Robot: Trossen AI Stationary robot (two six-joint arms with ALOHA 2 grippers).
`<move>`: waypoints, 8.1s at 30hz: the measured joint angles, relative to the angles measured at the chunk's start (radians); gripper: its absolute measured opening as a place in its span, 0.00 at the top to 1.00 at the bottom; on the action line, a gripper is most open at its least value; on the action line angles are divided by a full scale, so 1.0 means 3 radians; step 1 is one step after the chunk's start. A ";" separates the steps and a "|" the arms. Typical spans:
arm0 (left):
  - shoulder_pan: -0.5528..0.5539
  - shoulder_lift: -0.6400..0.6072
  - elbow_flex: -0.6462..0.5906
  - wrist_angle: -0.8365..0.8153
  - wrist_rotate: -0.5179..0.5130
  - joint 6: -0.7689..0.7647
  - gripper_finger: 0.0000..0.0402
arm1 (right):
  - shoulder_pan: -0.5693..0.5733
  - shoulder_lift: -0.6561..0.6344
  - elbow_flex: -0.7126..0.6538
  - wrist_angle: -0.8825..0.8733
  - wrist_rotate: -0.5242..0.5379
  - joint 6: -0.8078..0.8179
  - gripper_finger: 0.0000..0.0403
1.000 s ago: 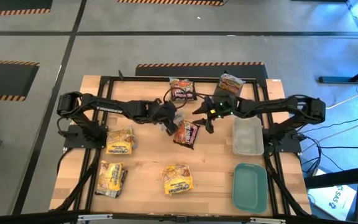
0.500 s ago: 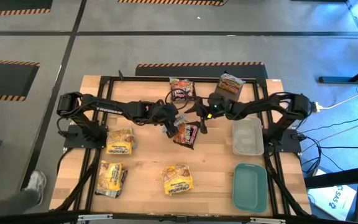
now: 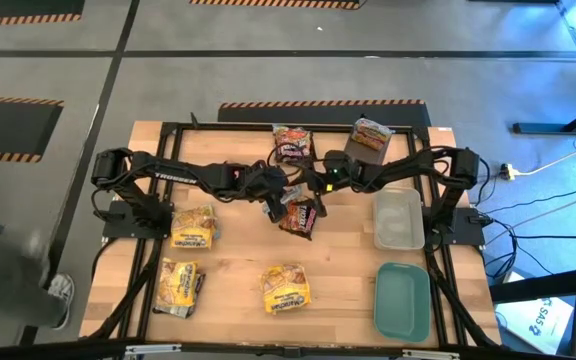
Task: Sort Maruchan noodles
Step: Put the blue noodle pack into the black bin
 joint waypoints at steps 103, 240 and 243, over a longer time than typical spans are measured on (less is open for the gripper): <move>0.0973 -0.0029 -0.0001 0.0968 0.4449 -0.0545 0.39 | 0.1249 -0.1639 -0.0003 -0.0806 0.1114 -0.4114 0.87; -0.0042 -0.0894 -0.1580 0.2733 0.0797 0.0923 0.51 | -0.0632 -0.1917 0.1083 -0.4143 0.2908 -0.0062 0.78; -0.0041 -0.0892 -0.1774 0.3061 0.0760 0.0887 0.51 | -0.0918 -0.1713 0.1291 -0.4601 0.2612 -0.0059 0.78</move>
